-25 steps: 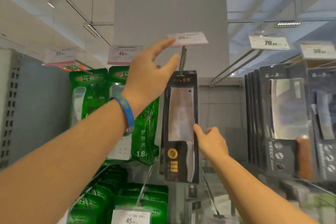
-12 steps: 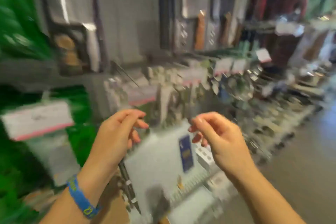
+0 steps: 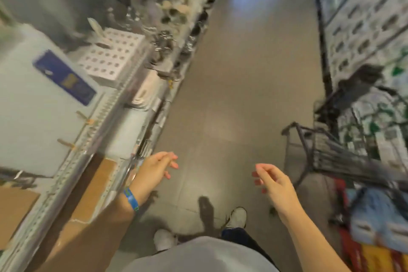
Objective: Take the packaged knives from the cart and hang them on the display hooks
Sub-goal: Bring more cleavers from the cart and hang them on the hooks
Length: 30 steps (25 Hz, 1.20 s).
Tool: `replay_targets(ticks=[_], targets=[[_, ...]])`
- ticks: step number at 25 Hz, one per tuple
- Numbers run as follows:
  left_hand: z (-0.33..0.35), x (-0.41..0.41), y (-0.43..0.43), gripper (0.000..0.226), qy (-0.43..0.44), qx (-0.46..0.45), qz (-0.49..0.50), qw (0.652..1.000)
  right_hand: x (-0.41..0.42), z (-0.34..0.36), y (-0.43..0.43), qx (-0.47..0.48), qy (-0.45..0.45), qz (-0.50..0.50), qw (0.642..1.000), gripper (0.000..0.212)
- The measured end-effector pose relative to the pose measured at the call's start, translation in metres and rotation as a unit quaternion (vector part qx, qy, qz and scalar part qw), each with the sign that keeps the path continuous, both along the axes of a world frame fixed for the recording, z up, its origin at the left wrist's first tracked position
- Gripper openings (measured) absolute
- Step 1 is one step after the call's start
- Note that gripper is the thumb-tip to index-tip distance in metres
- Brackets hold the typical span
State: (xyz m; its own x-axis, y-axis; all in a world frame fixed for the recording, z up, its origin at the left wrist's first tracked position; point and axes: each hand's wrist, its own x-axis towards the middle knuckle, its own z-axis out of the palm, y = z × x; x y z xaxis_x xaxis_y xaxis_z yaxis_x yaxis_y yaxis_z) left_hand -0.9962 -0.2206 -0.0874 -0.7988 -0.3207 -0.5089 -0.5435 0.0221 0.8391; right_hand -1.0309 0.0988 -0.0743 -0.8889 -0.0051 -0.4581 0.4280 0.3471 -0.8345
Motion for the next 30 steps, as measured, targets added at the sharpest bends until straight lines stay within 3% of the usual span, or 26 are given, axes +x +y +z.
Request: replay_targets(ticks=[6,11,22,27,30], targets=[[-0.029,-0.053,0.120,0.030,-0.078,-0.016,-0.103,0.992,0.014,-0.046,0.153,-0.023,-0.060,-0.169,0.983,0.015],[-0.033,-0.126,0.218,0.029,-0.099,-0.040,-0.178,0.978,-0.003,-0.070,0.242,-0.048,-0.061,-0.228,0.971,0.015],[-0.051,-0.255,0.322,0.029,-0.160,-0.046,-0.278,0.946,-0.095,-0.078,0.292,-0.087,-0.110,-0.262,0.955,0.017],[-0.058,-0.403,0.380,0.030,-0.154,-0.058,-0.360,0.918,-0.182,-0.065,0.315,-0.098,-0.106,-0.316,0.938,0.017],[-0.043,-0.495,0.428,0.029,-0.124,-0.066,-0.448,0.883,-0.238,-0.046,0.331,-0.095,-0.074,-0.381,0.916,0.015]])
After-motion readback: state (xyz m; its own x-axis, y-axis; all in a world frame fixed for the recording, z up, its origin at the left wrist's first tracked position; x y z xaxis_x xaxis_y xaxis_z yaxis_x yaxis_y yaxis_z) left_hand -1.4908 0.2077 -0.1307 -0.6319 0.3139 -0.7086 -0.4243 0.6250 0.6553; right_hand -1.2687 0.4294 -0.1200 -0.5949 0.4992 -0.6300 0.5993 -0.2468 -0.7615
